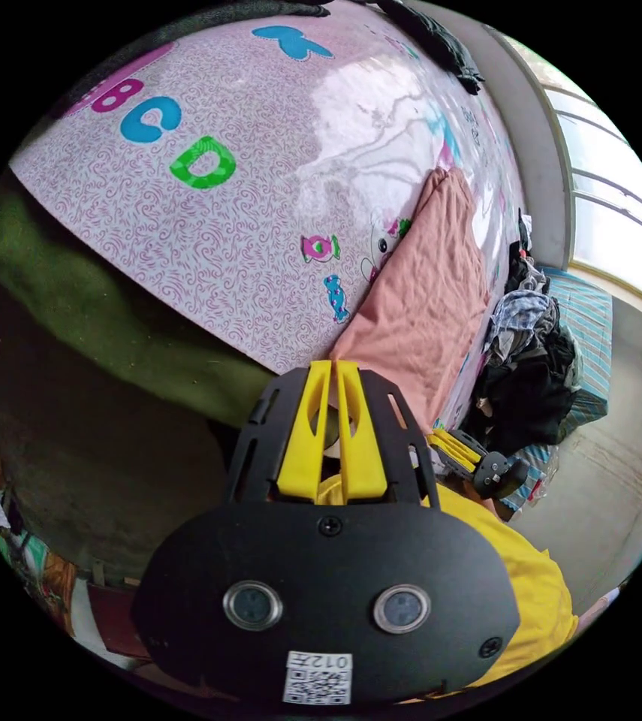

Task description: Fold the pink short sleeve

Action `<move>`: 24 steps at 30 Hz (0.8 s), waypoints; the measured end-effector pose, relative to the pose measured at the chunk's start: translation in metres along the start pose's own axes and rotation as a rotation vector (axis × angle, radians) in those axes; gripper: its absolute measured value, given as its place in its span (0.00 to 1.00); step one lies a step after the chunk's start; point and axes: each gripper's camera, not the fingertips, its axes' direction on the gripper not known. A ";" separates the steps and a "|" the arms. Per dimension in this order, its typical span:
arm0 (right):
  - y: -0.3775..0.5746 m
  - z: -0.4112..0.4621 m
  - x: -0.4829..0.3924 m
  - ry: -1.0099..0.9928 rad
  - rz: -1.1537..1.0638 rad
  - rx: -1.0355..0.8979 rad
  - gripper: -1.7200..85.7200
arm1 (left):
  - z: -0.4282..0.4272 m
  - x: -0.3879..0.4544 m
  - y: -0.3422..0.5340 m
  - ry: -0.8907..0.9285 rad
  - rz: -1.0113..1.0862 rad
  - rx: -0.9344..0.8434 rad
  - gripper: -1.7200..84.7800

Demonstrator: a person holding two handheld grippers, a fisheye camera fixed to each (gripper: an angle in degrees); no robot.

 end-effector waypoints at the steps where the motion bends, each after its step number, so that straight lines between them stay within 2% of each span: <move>1: 0.000 -0.002 0.006 -0.047 0.015 0.010 0.04 | -0.001 -0.003 0.000 0.001 -0.004 0.008 0.02; 7: -0.013 -0.002 0.040 -0.254 0.102 -0.013 0.04 | -0.023 -0.036 0.008 0.009 -0.127 0.163 0.04; 9: -0.012 -0.005 0.049 -0.284 0.096 -0.013 0.04 | -0.026 -0.046 0.021 0.096 -0.155 0.191 0.06; 13: 0.000 -0.015 0.080 -0.336 0.120 0.002 0.04 | 0.004 -0.039 0.050 0.262 -0.117 0.100 0.08; 16: 0.009 -0.026 0.108 -0.406 0.158 0.046 0.04 | 0.051 -0.021 0.071 0.327 -0.083 -0.040 0.11; 18: 0.013 -0.033 0.119 -0.420 0.150 0.063 0.04 | 0.085 -0.010 0.082 0.433 -0.105 -0.102 0.13; 21: 0.016 -0.043 0.131 -0.392 0.109 0.069 0.04 | 0.109 -0.010 0.090 0.590 -0.180 -0.073 0.16; 24: 0.019 -0.054 0.146 -0.387 0.092 0.085 0.04 | 0.113 -0.015 0.093 0.658 -0.239 -0.019 0.17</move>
